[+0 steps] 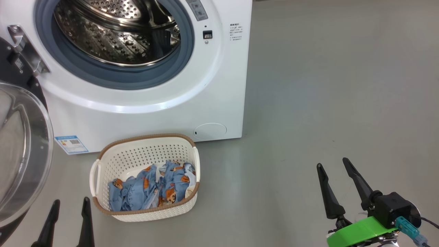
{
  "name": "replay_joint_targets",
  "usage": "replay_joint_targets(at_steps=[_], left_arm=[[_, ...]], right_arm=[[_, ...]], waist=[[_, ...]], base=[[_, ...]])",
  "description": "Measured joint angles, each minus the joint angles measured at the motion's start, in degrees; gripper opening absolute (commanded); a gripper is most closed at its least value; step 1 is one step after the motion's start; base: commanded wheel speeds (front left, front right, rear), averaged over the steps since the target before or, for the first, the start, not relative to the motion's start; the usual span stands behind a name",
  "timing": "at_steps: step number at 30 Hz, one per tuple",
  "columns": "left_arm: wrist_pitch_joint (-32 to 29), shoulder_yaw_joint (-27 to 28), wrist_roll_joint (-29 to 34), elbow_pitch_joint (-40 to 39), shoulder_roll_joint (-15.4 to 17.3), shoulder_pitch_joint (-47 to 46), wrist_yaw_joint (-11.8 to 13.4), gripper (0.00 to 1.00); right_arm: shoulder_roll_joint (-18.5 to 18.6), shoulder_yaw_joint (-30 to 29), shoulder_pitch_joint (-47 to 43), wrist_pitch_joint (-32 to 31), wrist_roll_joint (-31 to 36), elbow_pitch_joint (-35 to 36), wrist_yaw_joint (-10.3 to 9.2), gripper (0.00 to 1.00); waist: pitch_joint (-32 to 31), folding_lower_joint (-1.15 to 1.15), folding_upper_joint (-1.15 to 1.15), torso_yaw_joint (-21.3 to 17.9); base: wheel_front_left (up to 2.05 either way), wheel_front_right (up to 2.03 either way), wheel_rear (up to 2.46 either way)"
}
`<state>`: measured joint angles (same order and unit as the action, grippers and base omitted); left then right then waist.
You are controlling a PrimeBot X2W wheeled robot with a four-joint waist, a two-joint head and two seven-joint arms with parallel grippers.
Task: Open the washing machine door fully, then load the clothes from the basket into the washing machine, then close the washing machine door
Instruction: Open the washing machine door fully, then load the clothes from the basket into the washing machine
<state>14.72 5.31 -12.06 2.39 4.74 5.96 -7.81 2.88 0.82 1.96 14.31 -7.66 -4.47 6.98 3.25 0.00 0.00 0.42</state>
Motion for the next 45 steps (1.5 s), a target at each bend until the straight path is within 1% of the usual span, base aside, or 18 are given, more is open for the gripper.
replay_joint_targets(at_steps=[26, 32, 45], left_arm=[[0.0, -1.2, -0.1, 1.7, 0.2, 1.0, 0.0, 1.00], [0.0, -1.2, -0.1, 1.8, 0.2, 1.1, 0.0, 1.00], [0.0, -0.5, -0.5, 0.7, 0.1, 0.9, 0.0, 1.00]], right_arm=[[-0.1, -0.2, -1.0, 0.0, 0.0, 0.1, 0.00, 1.00], [-0.1, -0.2, -1.1, 0.0, 0.0, 0.1, 0.00, 1.00], [-0.1, -0.7, -1.4, 0.0, -0.1, 0.0, 0.00, 1.00]], waist=[[-2.6, 0.00, 0.00, 0.9], [-2.5, 0.00, 0.00, 1.1], [-0.9, 0.00, 0.00, 1.2]], base=[[0.06, -0.06, 0.00], [1.05, -1.05, 0.00], [1.67, -1.67, 0.00]])
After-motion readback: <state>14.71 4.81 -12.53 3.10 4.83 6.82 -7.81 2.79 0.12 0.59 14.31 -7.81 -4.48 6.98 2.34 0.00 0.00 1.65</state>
